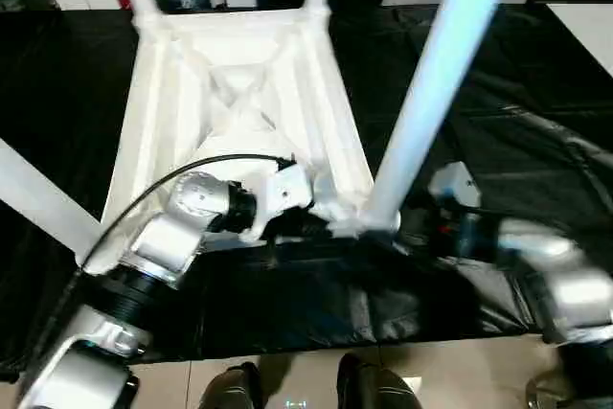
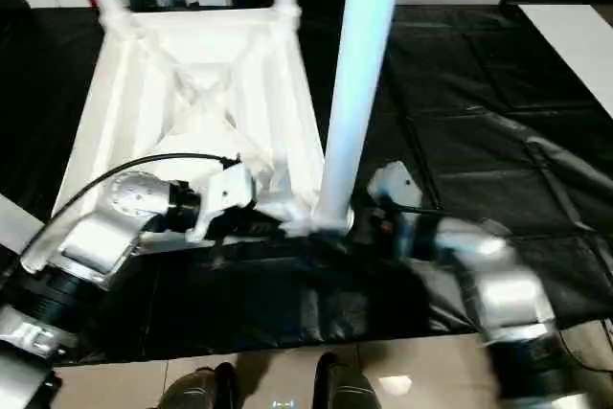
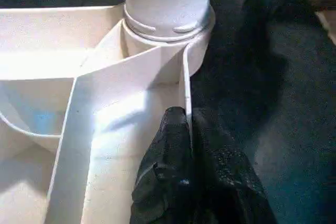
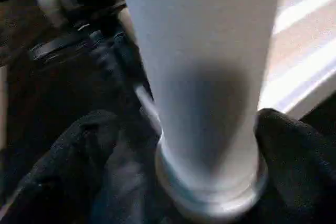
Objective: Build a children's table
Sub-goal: Rotate leg to tighten
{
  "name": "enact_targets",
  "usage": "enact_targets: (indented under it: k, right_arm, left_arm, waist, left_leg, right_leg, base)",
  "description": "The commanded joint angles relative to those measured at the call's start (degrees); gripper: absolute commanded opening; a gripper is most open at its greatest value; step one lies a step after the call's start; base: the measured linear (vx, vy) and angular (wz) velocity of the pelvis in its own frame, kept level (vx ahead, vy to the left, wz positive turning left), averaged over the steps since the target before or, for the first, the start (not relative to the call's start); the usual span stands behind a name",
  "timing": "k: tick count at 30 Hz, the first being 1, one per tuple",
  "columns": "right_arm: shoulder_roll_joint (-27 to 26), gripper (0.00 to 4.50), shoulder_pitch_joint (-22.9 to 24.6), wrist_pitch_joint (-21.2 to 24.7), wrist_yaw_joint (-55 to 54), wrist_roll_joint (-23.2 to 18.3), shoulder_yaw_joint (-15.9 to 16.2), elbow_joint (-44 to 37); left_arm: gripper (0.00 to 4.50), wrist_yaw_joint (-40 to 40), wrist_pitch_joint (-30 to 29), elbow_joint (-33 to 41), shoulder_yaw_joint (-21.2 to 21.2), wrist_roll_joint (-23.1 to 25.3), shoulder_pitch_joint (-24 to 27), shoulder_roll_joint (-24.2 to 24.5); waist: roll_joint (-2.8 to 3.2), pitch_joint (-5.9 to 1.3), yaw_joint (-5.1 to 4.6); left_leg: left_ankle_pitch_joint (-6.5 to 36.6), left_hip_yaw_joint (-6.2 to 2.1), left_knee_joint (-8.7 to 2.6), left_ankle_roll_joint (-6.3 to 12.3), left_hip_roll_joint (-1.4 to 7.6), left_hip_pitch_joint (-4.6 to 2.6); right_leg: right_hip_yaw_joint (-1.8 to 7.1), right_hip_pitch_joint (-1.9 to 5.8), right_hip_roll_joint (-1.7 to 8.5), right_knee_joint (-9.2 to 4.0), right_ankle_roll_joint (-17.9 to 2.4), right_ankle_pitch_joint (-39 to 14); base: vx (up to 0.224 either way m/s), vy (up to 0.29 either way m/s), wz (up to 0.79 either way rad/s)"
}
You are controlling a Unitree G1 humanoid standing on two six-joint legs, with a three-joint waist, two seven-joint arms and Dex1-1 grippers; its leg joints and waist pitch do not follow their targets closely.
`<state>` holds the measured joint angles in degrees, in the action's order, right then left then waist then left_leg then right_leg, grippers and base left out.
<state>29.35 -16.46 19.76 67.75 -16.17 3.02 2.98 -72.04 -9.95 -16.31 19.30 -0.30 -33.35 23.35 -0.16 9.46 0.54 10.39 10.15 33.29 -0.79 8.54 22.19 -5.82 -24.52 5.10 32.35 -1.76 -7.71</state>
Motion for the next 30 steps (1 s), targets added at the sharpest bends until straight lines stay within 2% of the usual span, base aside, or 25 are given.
enact_targets:
  k: [1, 3, 4, 5, 6, 8, 10, 11, 12, 14, 15, 19, 23, 24, 27, 30]
  right_arm:
    - [1.0, 4.48, -0.3, -1.3, 4.3, -1.1, 1.8, 1.1]
    - [1.3, 4.48, -0.5, -1.7, 4.9, -1.2, 2.0, 1.3]
    - [1.8, 4.32, -1.0, -2.0, 6.4, -1.3, 2.4, 2.1]
    - [3.1, 4.32, -2.7, -3.0, 10.9, -1.5, 3.6, 4.7]
    - [3.5, 4.22, -3.6, -3.0, 12.6, -1.7, 4.1, 5.7]
    - [3.9, 4.12, -4.4, -3.0, 14.1, -2.0, 4.6, 6.6]
    - [4.1, 3.85, -5.0, -3.1, 15.7, -2.1, 5.0, 7.2]
    - [4.1, 3.78, -5.3, -3.2, 16.1, -2.2, 5.2, 7.5]
    - [4.2, 3.63, -5.5, -3.1, 16.5, -2.2, 5.4, 7.7]
    - [4.4, 3.42, -5.8, -3.5, 17.4, -2.0, 6.0, 8.1]
    - [4.3, 3.42, -5.9, -3.6, 17.5, -1.9, 6.1, 8.4]
    - [3.6, 3.07, -7.2, -5.2, 17.9, -1.9, 6.4, 10.7]
    - [1.8, 2.73, -8.3, -5.5, 16.0, -2.2, 5.3, 12.2]
    - [1.6, 2.62, -8.5, -5.5, 15.9, -2.3, 5.3, 12.2]
    - [1.4, 2.46, -8.4, -5.5, 16.0, -2.4, 5.9, 11.2]
    - [1.1, 2.19, -8.2, -5.3, 15.8, -2.7, 6.3, 10.7]
  left_arm:
    - [0.00, -4.2, 2.2, -0.6, 3.0, 0.0, -0.6, 0.4]
    - [0.00, -4.6, 2.5, -0.7, 3.1, 0.0, -0.7, 0.5]
    - [0.00, -5.6, 3.0, -1.0, 3.3, -0.2, -0.8, 0.8]
    - [0.00, -8.4, 4.3, -1.5, 3.8, -0.6, -1.0, 1.7]
    - [0.00, -9.3, 4.6, -1.7, 4.1, -0.7, -1.2, 2.1]
    - [0.00, -10.0, 4.9, -1.9, 4.4, -0.8, -1.4, 2.4]
    - [0.00, -10.3, 5.3, -2.3, 4.5, -0.8, -1.6, 2.5]
    - [0.00, -10.3, 5.5, -2.4, 4.6, -0.8, -1.7, 2.6]
    - [0.00, -10.4, 5.6, -2.5, 4.6, -0.8, -1.7, 2.6]
    - [0.00, -10.5, 5.8, -2.6, 4.6, -0.8, -1.8, 2.6]
    - [0.00, -10.5, 5.8, -2.6, 4.5, -0.7, -1.8, 2.6]
    - [0.00, -10.8, 6.4, -3.1, 4.4, -0.9, -1.9, 2.6]
    - [0.00, -10.9, 6.5, -3.3, 4.4, -1.0, -2.0, 2.7]
    - [0.00, -10.9, 6.5, -3.3, 4.4, -1.0, -2.0, 2.7]
    - [0.00, -11.1, 6.4, -3.3, 4.2, -1.2, -2.1, 2.7]
    - [0.00, -11.1, 6.5, -3.5, 4.2, -1.2, -2.2, 2.6]
  waist:
    - [-0.60, -5.12, -0.10]
    - [-0.69, -5.00, -0.03]
    - [-0.69, -4.92, -0.01]
    - [-0.68, -4.83, -0.03]
    - [-0.94, -4.68, -0.07]
    - [-0.75, -4.59, 0.13]
    - [-0.98, -4.62, 0.29]
    - [-0.97, -4.68, 0.33]
    - [-1.21, -4.68, 0.33]
    - [-1.07, -4.75, 0.49]
    - [-1.25, -4.85, 0.63]
    - [-1.32, -4.97, 0.90]
    - [-1.38, -4.86, 0.93]
    - [-1.36, -4.63, 0.93]
    - [-1.20, -4.51, 0.87]
    - [-1.25, -4.43, 0.80]
  left_leg:
    - [4.8, -1.39, -3.12, 10.91, 4.83, -1.01]
    - [7.0, -1.47, -3.23, 9.49, 4.85, -0.99]
    - [7.8, -1.47, -3.28, 8.90, 4.92, -1.06]
    - [9.2, -1.51, -3.33, 7.84, 4.88, -1.12]
    - [10.8, -1.51, -3.35, 6.99, 4.71, -1.06]
    - [11.5, -1.41, -3.38, 6.54, 4.91, -1.34]
    - [12.0, -1.48, -3.47, 5.68, 5.06, -1.52]
    - [11.7, -1.48, -3.48, 5.67, 5.03, -1.43]
    - [11.4, -1.49, -3.52, 5.71, 5.07, -1.33]
    - [10.6, -1.51, -3.46, 5.87, 5.08, -1.28]
    - [9.7, -1.40, -3.39, 6.20, 5.03, -1.29]
    - [8.3, -1.27, -3.25, 6.87, 4.96, -1.21]
    - [8.9, -1.29, -3.29, 6.77, 4.91, -1.14]
    - [9.6, -1.31, -3.37, 6.44, 4.92, -1.22]
    - [10.4, -1.46, -3.54, 5.57, 5.00, -1.23]
    - [10.8, -1.48, -3.59, 5.54, 4.98, -1.21]
  right_leg:
    - [3.95, 3.85, 4.53, -2.53, -15.8, -10.1]
    - [3.90, 3.86, 4.61, -2.85, -15.1, -13.9]
    - [3.93, 3.77, 4.64, -3.01, -14.9, -15.2]
    - [3.95, 3.66, 4.63, -3.23, -14.5, -17.4]
    - [3.90, 3.80, 4.55, -3.37, -13.8, -20.1]
    - [4.06, 3.46, 4.62, -3.56, -13.5, -21.2]
    - [4.09, 3.38, 4.65, -3.51, -13.5, -21.8]
    - [4.09, 3.47, 4.65, -3.46, -13.5, -21.5]
    - [4.07, 3.47, 4.63, -3.39, -13.5, -21.1]
    - [4.11, 3.52, 4.73, -3.24, -13.5, -20.5]
    - [4.16, 3.50, 4.75, -3.13, -13.7, -19.6]
    - [4.14, 3.53, 4.70, -2.90, -14.2, -17.8]
    - [4.05, 3.50, 4.68, -3.09, -13.8, -19.6]
    - [4.08, 3.36, 4.68, -3.27, -13.4, -20.9]
    - [4.12, 3.35, 4.69, -3.35, -12.9, -21.9]
    - [4.14, 3.33, 4.70, -3.40, -12.8, -22.0]
  base:
    - [0.000, 0.000, 0.00]
    - [0.000, 0.000, 0.00]
    - [0.000, 0.000, 0.00]
    - [0.000, 0.000, 0.00]
    - [0.000, 0.000, 0.00]
    - [0.000, 0.000, 0.00]
    - [0.000, 0.000, 0.00]
    - [0.000, 0.000, 0.00]
    - [0.000, 0.000, 0.00]
    - [0.000, 0.000, 0.00]
    - [0.000, 0.000, 0.00]
    - [0.000, 0.000, 0.00]
    - [0.000, 0.000, 0.00]
    - [0.000, 0.000, 0.00]
    - [0.000, 0.000, 0.00]
    - [0.000, 0.000, 0.00]
